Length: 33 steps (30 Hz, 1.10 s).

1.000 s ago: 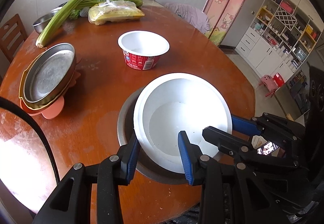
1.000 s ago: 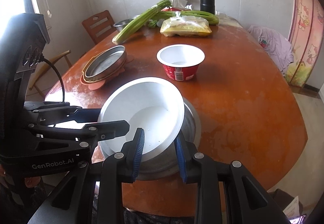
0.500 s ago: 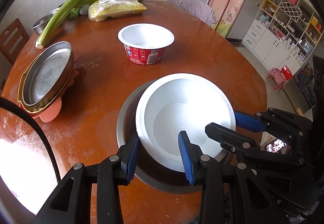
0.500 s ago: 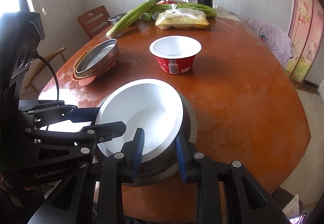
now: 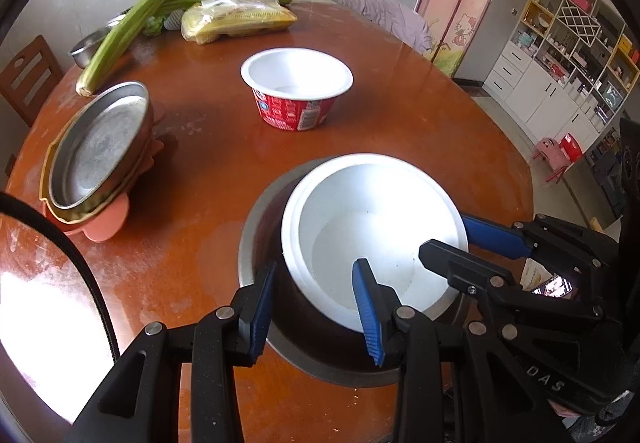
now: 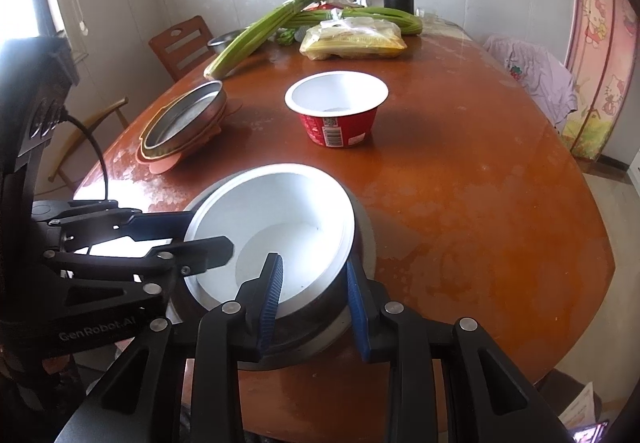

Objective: Organize plates and bowls
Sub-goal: 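Open the left tool and release the cup inside the bowl, then move the left tool to the second white cup and close on its rim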

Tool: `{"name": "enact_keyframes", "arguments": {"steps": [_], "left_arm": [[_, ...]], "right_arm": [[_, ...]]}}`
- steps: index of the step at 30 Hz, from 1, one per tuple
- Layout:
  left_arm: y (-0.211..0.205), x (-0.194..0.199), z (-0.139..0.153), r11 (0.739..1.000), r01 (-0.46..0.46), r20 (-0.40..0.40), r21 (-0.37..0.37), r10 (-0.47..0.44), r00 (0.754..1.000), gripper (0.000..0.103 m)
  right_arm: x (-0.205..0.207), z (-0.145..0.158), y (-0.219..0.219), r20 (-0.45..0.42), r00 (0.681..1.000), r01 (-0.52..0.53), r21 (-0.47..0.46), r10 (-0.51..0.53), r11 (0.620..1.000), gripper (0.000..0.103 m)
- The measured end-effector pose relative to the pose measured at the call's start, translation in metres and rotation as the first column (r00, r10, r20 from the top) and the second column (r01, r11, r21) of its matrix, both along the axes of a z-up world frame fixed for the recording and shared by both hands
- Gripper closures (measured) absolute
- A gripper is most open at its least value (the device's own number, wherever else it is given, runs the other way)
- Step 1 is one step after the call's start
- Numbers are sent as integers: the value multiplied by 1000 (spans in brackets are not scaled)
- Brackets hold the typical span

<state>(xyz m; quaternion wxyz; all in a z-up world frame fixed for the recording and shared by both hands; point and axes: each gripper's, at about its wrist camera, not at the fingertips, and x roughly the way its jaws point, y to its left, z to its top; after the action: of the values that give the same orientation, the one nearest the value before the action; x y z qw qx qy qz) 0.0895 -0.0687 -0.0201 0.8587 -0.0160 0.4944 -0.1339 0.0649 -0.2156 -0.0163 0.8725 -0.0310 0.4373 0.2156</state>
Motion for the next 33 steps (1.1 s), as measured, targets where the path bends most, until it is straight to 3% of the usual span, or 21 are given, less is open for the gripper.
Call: {"name": "enact_keyframes", "arguments": {"steps": [11,20,26,33], "left_arm": [[11,7,25,1000,-7,76,-19,8,997,57],[13,46,42,1000,-16,128,9,15,992,51],[13,91,45,999,-25,116,23,23,993,46],[16,149,32,999,-51,31,0,51,998,46]], "right_arm": [[5,22,-12,67,997,44,39,-47,998,61],[41,36,-14,103,990,93,58,-99,994,54],[83,36,-14,90,988,127,31,-129,991,54],[130,30,-11,66,990,121,20,-122,992,54]]}}
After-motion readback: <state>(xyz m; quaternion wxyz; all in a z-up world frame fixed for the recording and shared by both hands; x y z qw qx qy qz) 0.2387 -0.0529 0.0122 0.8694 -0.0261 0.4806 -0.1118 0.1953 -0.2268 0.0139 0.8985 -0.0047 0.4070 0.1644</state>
